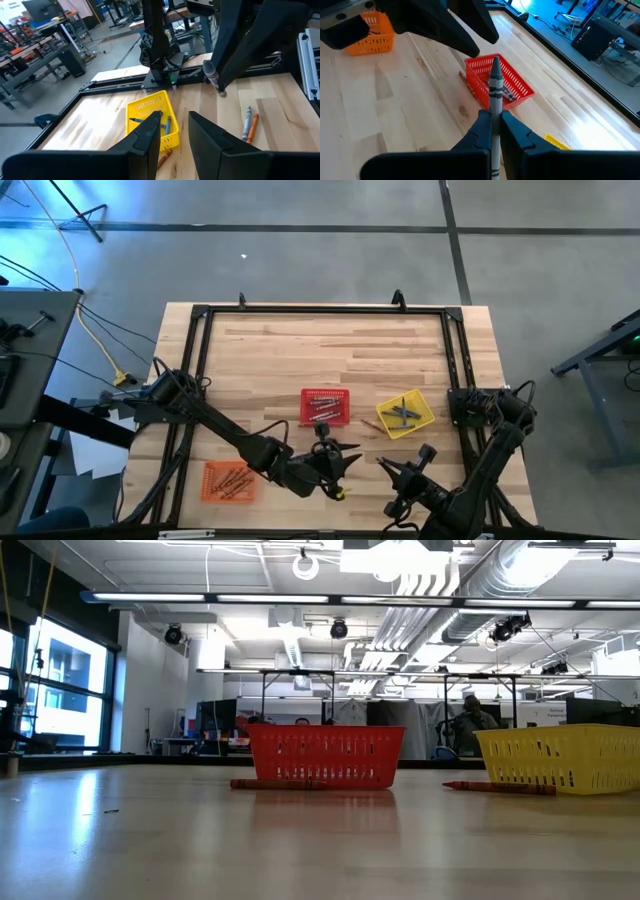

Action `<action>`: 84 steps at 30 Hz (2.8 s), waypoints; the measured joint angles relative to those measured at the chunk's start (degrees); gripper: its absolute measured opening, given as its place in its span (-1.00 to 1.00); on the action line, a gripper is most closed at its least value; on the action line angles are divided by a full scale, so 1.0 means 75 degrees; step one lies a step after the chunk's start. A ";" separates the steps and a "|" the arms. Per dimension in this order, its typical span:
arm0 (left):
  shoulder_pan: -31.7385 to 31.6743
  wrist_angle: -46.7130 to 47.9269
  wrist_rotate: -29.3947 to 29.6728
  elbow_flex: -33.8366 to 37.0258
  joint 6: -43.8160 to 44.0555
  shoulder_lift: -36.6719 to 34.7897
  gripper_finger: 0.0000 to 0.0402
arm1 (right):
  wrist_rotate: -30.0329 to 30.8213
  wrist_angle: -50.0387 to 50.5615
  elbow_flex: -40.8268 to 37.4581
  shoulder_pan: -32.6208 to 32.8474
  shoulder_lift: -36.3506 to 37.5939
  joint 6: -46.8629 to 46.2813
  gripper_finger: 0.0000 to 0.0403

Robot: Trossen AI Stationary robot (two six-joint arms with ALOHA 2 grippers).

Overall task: Sort crayons
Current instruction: Put the gray crayon into the red bin

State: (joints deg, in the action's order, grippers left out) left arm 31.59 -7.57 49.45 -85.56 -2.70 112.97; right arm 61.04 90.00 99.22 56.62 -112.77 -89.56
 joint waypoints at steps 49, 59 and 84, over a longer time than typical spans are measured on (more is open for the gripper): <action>0.0363 -0.0680 0.0285 -0.0009 -0.1135 -0.0131 -0.57 | -0.0430 -0.0085 -0.0406 -0.1871 -0.0250 0.1951 -0.98; 0.1798 0.0459 0.5182 -0.0009 -0.1689 -0.0797 -0.57 | -0.0456 -0.0545 -0.1206 -0.2988 -0.0248 0.2249 -0.98; 0.3249 0.0640 0.5412 -0.0009 -0.1876 -0.1332 -0.57 | -0.4272 -0.7219 -0.1460 -0.6157 -0.0245 0.8280 -0.98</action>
State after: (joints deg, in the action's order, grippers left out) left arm 55.96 -2.77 90.04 -85.62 -16.78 102.98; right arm 28.99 35.86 88.27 10.44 -114.61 -27.46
